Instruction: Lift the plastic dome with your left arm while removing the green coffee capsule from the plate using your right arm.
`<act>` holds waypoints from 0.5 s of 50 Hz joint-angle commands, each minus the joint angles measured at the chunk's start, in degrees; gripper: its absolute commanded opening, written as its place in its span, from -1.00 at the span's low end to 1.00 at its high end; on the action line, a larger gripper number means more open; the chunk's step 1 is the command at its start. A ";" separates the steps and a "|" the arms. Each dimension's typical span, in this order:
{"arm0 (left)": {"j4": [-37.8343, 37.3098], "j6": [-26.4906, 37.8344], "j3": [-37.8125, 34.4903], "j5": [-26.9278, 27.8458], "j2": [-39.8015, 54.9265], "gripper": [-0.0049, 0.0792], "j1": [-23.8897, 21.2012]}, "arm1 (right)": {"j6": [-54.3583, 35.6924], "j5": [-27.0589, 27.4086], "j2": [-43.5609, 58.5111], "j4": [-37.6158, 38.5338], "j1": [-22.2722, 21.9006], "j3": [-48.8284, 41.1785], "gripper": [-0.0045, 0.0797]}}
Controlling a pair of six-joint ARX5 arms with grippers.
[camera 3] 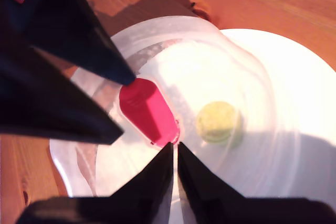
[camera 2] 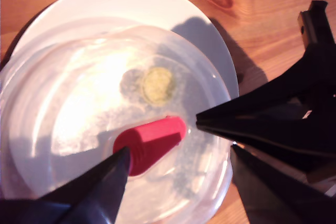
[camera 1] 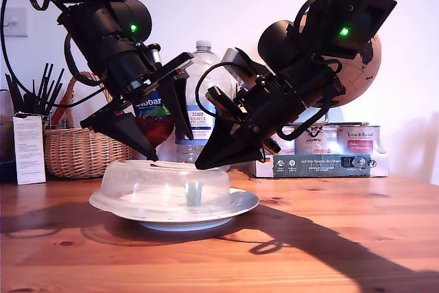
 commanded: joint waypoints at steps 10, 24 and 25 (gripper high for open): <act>-2.45 -0.07 -0.68 -4.35 2.01 0.42 -0.24 | -0.92 0.04 1.01 -0.02 0.26 -0.85 -0.92; 0.15 -1.42 -0.70 -3.98 2.01 0.41 -1.42 | -1.40 0.24 1.01 -0.52 0.26 -0.85 -0.92; 0.24 -1.42 -0.70 -3.87 2.01 0.41 -1.42 | -1.40 0.26 1.01 -0.57 0.26 -0.85 -0.92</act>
